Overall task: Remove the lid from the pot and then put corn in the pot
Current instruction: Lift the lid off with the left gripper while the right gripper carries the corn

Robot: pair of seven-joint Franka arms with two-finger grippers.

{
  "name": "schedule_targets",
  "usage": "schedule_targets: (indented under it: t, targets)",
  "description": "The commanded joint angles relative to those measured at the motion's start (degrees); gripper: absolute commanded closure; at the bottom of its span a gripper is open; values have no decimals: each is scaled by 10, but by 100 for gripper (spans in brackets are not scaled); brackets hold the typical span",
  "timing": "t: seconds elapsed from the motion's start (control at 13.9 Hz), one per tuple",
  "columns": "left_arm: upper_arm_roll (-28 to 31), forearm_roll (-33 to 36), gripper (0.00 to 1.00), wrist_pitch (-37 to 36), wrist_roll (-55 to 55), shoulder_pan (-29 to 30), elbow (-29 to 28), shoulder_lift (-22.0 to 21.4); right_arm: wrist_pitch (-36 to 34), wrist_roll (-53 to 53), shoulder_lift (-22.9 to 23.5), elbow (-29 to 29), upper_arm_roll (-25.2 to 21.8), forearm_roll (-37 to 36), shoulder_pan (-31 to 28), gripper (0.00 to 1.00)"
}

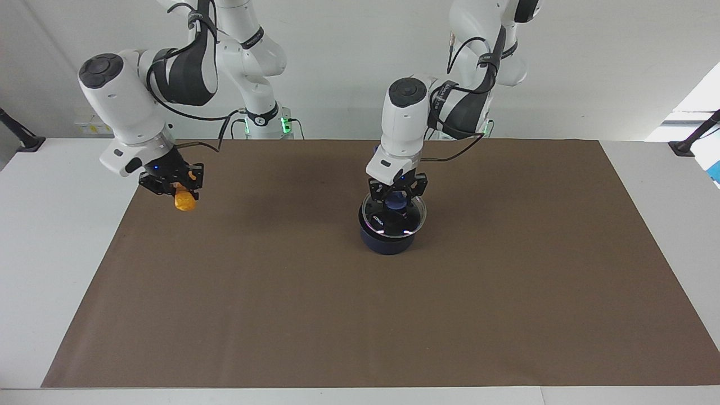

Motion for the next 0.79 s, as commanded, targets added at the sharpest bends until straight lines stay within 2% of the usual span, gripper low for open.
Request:
schedule_targets:
  t: [0.0, 0.14, 0.5, 0.72]
  targets:
    - [5, 7, 100, -27, 5, 24, 8, -22, -14, 99, -10, -7, 6, 4, 52, 100]
    - [5, 7, 100, -30, 23, 47, 0, -35, -14, 190, -11, -7, 6, 4, 106, 100]
    - [5, 7, 100, -48, 107, 126, -31, -53, 24, 323, 13, 7, 6, 4, 205, 100]
    - [5, 6, 100, -29, 172, 177, -73, -76, 38, 381, 59, 59, 6, 10, 252, 100]
